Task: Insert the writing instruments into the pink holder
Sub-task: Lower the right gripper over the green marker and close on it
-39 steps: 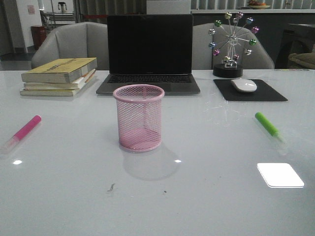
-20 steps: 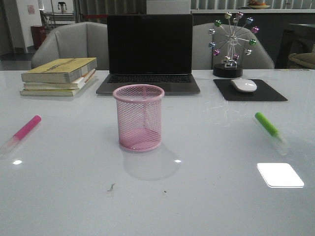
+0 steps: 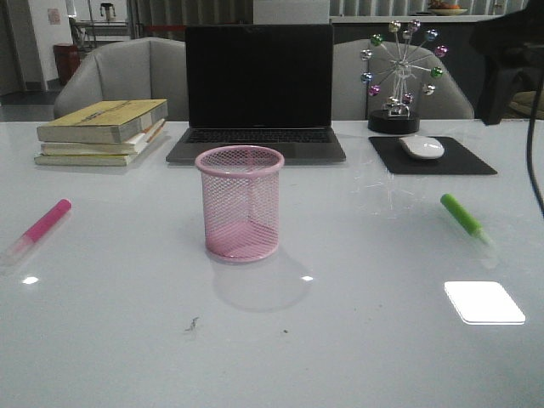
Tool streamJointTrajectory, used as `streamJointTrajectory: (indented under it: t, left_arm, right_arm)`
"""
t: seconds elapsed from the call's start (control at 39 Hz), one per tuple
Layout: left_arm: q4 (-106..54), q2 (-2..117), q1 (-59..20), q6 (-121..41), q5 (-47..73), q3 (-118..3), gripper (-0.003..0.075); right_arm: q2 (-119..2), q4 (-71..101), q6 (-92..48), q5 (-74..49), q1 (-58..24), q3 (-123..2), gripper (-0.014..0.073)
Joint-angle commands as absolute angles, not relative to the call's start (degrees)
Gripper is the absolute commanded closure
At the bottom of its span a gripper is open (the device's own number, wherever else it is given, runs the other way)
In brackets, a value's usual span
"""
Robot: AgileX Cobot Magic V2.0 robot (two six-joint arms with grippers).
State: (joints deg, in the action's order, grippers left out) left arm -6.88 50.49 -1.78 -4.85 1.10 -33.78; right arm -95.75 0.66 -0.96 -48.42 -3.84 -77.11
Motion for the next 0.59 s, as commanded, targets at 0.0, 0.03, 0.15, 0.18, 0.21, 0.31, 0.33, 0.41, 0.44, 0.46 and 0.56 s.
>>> streamJointTrajectory:
  t: [0.0, 0.03, 0.15, 0.18, 0.21, 0.31, 0.33, 0.41, 0.44, 0.46, 0.56]
  left_arm:
    - [-7.29, 49.97, -1.68, -4.74, -4.19, -35.83, 0.0210]
    - [-7.29, 49.97, -1.68, -4.74, -4.19, -35.83, 0.0210]
    - [-7.29, 49.97, -1.68, -4.74, -4.19, -35.83, 0.0210]
    - [-7.29, 49.97, -1.68, -4.74, -4.19, -35.83, 0.0210]
    - [-7.29, 49.97, -1.68, -4.74, -4.19, -35.83, 0.0210]
    - [-7.29, 49.97, -1.68, -4.74, -4.19, -35.83, 0.0210]
    - [-7.29, 49.97, -1.68, -4.74, -4.19, -35.83, 0.0210]
    - [-7.29, 49.97, -1.68, -4.74, -4.19, -35.83, 0.0210]
    - [-7.29, 49.97, -1.68, -4.74, -4.19, -35.83, 0.0210]
    - [-7.29, 49.97, -1.68, -4.74, -4.19, -35.83, 0.0210]
    - [-7.29, 49.97, -1.68, -4.74, -4.19, -35.83, 0.0210]
  right_arm:
    - [-97.05, 0.37, -1.68, -47.11, -3.79, -80.39, -0.0010]
    - [-98.18, 0.37, -1.68, -47.11, -3.79, -80.65, -0.0010]
    - [-102.35, 0.57, -1.68, -47.11, -3.79, -81.24, -0.0010]
    - [-103.18, 0.79, -1.68, -47.11, -3.79, -81.29, -0.0010]
    - [-103.82, 1.06, -1.68, -47.11, -3.79, -81.29, -0.0010]
    - [-106.38, 2.47, -1.68, -46.51, -3.79, -81.29, -0.0010]
    - [-106.83, 2.86, -1.68, -46.22, -3.79, -81.29, -0.0010]
    - [-108.29, 3.28, -1.68, -45.27, -3.79, -81.29, -0.0010]
    - [-108.63, 3.32, -1.68, -44.99, -3.79, -81.29, -0.0010]
    - [-108.95, 3.32, -1.68, -44.74, -3.79, -81.29, -0.0010]
    - [-110.23, 3.32, -1.68, -43.63, -3.79, -81.29, -0.0010]
